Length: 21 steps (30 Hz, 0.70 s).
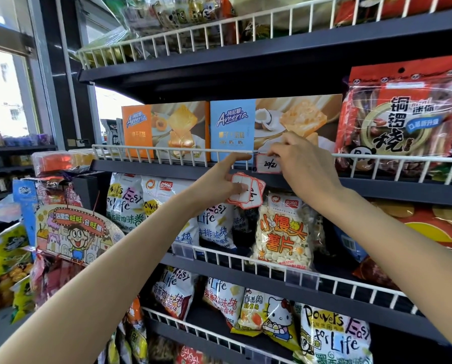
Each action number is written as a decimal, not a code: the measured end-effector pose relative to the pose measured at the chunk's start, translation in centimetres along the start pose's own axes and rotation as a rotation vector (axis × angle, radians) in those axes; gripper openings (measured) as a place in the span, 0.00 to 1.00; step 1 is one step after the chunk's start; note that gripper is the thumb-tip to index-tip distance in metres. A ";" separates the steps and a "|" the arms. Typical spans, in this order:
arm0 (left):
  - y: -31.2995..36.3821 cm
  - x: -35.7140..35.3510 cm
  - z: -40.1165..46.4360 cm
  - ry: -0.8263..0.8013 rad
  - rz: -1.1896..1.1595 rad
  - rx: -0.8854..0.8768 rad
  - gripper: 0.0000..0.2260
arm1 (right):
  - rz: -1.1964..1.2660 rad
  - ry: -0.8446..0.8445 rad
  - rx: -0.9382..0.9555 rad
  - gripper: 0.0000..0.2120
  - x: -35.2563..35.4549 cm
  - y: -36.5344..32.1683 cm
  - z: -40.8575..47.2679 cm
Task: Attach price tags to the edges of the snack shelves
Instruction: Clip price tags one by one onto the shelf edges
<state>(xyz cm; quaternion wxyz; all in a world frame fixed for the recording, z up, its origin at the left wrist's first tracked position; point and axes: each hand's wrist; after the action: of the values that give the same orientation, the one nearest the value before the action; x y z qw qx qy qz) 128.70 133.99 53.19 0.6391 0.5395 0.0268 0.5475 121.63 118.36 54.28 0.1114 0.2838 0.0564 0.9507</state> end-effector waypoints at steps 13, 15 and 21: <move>-0.6 -1.0 0.6 0.176 -0.050 0.038 0.21 | -0.040 -0.052 0.091 0.20 -1.2 0.6 -1.3; -0.5 -1.4 0.6 0.234 -0.125 0.052 0.13 | 0.094 -0.064 0.045 0.19 -1.0 0.9 -1.7; 1.2 -3.6 0.4 0.237 -0.179 0.020 0.06 | 1.069 -0.175 -0.355 0.09 1.9 2.0 -2.8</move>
<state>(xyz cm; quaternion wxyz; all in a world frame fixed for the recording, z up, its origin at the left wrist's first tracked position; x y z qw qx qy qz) 126.76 130.91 52.22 0.6723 0.4730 0.1557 0.5478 118.15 116.79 53.31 -0.3349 0.3277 -0.2653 0.8427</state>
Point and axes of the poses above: each hand's wrist, its own z-axis towards the middle knuckle, its own x-axis out of the back of the hand, y = z × x, and after that the axes turned 2 degrees about y, right-handed
